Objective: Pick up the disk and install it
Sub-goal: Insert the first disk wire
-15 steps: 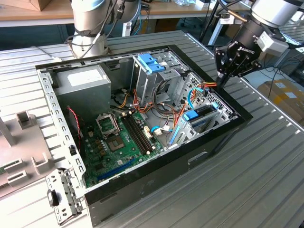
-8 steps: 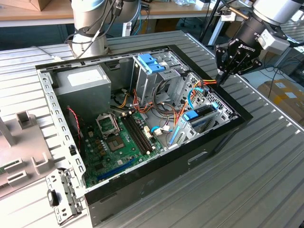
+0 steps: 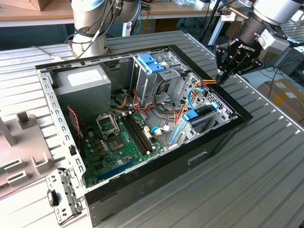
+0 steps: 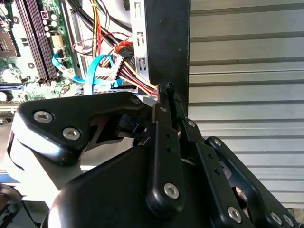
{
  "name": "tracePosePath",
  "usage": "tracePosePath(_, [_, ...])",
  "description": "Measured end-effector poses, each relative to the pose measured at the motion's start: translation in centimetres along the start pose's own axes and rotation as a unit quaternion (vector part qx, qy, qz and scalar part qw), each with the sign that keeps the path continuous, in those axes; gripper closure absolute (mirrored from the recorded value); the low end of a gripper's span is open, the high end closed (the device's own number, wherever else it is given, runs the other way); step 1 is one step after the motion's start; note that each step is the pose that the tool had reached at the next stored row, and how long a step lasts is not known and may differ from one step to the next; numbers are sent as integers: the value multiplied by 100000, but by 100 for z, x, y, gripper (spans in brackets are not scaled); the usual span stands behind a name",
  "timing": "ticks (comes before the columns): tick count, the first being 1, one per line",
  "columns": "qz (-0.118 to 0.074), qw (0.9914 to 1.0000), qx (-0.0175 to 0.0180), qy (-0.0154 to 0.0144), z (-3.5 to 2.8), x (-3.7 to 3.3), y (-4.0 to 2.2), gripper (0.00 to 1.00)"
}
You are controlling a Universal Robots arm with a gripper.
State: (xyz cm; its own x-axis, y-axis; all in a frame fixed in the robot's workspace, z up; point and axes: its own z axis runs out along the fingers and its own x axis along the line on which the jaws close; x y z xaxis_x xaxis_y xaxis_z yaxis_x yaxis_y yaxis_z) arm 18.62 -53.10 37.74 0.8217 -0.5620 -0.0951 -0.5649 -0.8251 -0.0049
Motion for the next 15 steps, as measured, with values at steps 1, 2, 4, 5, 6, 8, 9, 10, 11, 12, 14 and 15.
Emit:
tracePosePath(1, [5,100000,2,-3,1,-3,3,83])
tracePosePath(2, [0,100000,-3,1,1,-10,6,83])
tracePosePath(4, [-3,100000,-5,1,4,-32,22,83])
tracePosePath(5, [-1,100000,-5,2,6,-49,33,83])
tracePosePath(6, [-2,100000,-6,3,8,-64,43,83])
tracePosePath(8, [-5,100000,-4,0,12,-86,59,83])
tracePosePath(9, [-5,100000,-6,2,13,-96,67,83])
tracePosePath(10, [-3,100000,1,-4,15,-103,75,83])
tracePosePath(11, [-3,100000,-8,5,15,-107,85,83])
tracePosePath(12, [-2,100000,-11,5,16,-108,99,83])
tracePosePath(14, [-2,100000,-6,3,18,-101,138,83])
tracePosePath(15, [-3,100000,-4,2,19,-95,155,83])
